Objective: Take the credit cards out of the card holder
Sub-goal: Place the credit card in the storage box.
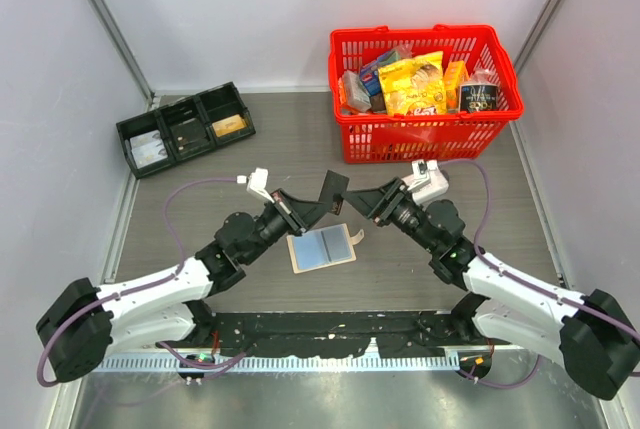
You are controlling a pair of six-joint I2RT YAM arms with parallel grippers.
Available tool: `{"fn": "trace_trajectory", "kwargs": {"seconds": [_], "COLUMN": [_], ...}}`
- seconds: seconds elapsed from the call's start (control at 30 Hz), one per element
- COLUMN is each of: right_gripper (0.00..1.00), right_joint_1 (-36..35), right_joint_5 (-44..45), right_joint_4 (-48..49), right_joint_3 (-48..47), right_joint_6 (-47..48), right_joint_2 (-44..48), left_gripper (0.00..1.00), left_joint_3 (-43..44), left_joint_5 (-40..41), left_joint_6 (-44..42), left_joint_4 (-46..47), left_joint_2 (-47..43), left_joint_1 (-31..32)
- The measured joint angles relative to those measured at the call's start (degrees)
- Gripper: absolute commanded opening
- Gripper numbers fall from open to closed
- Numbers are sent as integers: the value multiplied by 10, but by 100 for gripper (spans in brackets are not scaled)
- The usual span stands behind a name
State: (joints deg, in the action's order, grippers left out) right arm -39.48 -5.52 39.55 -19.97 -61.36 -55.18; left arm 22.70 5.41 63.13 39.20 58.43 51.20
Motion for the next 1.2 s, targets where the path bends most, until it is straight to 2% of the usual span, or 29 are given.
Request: {"fn": "trace_trajectory", "kwargs": {"seconds": [0.03, 0.17, 0.33, 0.53, 0.77, 1.0, 1.07, 1.1, 1.13, 1.17, 1.2], "right_gripper": [72, 75, 75, 75, 73, 57, 47, 38, 33, 19, 13], "right_joint_1": [4, 61, 123, 126, 125, 115, 111, 109, 107, 106, 105], "right_joint_5": [-2, -51, -152, -319, -433, -498, -508, -512, -516, -519, -521], "right_joint_4": [-18, -144, -309, -448, -554, -585, -587, -588, -589, -589, -589], "right_joint_3": [-2, -60, -193, -296, -313, -315, -315, -315, -315, -315, -315], "right_joint_6": [10, 111, 270, 430, 537, 576, 582, 585, 587, 589, 591], "right_joint_2": [7, 32, 31, 14, 4, -8, -14, -16, -19, -21, -23], "left_gripper": [0, 0, 0, 0, 0, 0, 0, 0, 0, 0, 3], "left_joint_3": [0, 15, 97, 211, 279, 308, 310, 311, 313, 314, 314], "left_joint_5": [1, -23, -127, -259, -366, -426, -438, -444, -449, -454, -457], "left_joint_6": [-8, -68, -174, -311, -426, -476, -483, -485, -487, -488, -489], "left_joint_4": [-10, -100, -241, -391, -518, -572, -575, -577, -579, -581, -582], "left_joint_2": [-7, -42, -45, -21, 15, 38, 40, 42, 43, 44, 45], "left_joint_1": [0, -18, -54, -57, -57, -57, -57, -57, -57, -57, -57]}}
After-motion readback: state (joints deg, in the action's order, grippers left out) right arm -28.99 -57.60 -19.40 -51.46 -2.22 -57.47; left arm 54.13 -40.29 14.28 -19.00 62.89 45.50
